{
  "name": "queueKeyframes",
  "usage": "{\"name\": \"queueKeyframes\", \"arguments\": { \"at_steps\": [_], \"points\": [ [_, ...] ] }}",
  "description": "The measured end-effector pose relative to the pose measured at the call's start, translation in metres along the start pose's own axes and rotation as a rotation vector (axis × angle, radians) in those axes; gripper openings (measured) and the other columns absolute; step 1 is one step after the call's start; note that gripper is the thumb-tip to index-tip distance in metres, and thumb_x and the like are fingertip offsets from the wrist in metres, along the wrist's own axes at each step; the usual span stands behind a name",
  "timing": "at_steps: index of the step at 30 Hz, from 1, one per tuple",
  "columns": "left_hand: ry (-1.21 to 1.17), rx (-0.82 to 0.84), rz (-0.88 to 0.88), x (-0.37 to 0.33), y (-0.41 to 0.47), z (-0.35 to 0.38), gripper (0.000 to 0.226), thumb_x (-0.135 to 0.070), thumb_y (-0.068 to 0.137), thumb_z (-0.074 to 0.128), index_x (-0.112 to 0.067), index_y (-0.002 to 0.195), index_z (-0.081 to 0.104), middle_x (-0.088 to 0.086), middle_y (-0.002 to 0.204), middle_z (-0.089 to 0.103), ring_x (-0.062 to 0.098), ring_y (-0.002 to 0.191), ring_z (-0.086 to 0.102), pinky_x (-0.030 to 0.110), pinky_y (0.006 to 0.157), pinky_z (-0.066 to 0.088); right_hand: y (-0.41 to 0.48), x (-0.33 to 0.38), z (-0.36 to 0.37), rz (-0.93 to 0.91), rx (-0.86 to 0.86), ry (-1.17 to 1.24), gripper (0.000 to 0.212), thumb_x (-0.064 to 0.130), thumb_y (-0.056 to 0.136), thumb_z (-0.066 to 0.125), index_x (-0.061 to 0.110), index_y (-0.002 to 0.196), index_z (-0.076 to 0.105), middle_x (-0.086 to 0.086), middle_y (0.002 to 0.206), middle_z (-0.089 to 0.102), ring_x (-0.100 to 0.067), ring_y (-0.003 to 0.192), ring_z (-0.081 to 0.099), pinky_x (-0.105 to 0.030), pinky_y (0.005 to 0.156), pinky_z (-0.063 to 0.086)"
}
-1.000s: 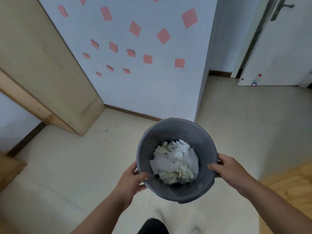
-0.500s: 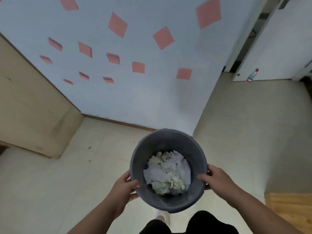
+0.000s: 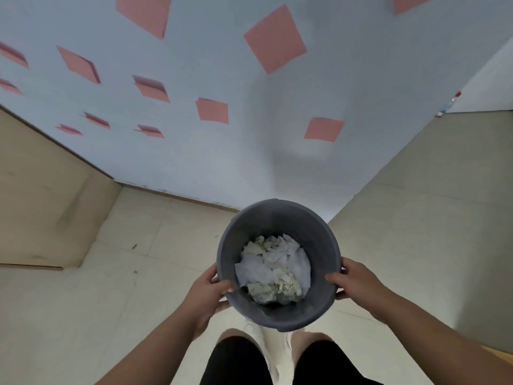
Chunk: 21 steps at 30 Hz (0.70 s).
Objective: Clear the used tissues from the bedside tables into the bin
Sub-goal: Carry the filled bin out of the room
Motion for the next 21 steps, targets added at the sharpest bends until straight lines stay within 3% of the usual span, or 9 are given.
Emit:
{"name": "queueKeyframes", "arguments": {
  "at_steps": [4, 11, 15, 21],
  "points": [
    [-0.012, -0.02, -0.061, 0.011, 0.097, 0.001, 0.058, 0.006, 0.09, 0.066, -0.034, 0.131, 0.063, 0.001, 0.123, 0.077, 0.029, 0.112, 0.072, 0.033, 0.07, 0.066, 0.1, -0.009, 0.015, 0.032, -0.001, -0.024, 0.023, 0.013, 0.087, 0.065, 0.024, 0.106, 0.072, 0.0, 0.095, 0.08, -0.023, 0.087, 0.076, -0.041, 0.076, 0.066],
    [-0.01, -0.065, -0.135, 0.087, 0.309, -0.002, 0.056, 0.013, 0.092, 0.06, -0.032, 0.126, 0.063, 0.003, 0.121, 0.075, 0.031, 0.109, 0.072, 0.031, 0.066, 0.066, 0.295, -0.092, 0.063, 0.105, -0.024, -0.015, 0.021, 0.011, 0.089, 0.066, 0.023, 0.107, 0.067, -0.002, 0.1, 0.076, -0.018, 0.083, 0.075, -0.023, 0.057, 0.059],
    [0.005, -0.067, -0.152, 0.128, 0.398, -0.005, 0.055, 0.012, 0.09, 0.061, -0.028, 0.127, 0.066, 0.007, 0.115, 0.08, 0.028, 0.101, 0.077, 0.031, 0.067, 0.066, 0.376, -0.14, 0.082, 0.124, -0.074, -0.041, 0.021, 0.012, 0.091, 0.066, 0.015, 0.111, 0.068, -0.007, 0.101, 0.075, -0.025, 0.087, 0.073, -0.034, 0.069, 0.062],
    [0.038, -0.018, -0.128, 0.151, 0.475, -0.002, 0.053, 0.004, 0.094, 0.071, -0.024, 0.137, 0.061, 0.009, 0.122, 0.077, 0.03, 0.108, 0.077, 0.035, 0.078, 0.067, 0.446, -0.186, 0.091, 0.13, -0.105, -0.058, 0.017, 0.02, 0.095, 0.07, 0.017, 0.111, 0.067, -0.003, 0.104, 0.074, -0.025, 0.093, 0.072, -0.043, 0.084, 0.064]
  ]
}}
Point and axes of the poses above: each hand's wrist, its own y-axis towards the middle knuckle, its own z-axis out of the palm, x = y × z, the point moved 2 cm from there along y, towards the middle knuckle
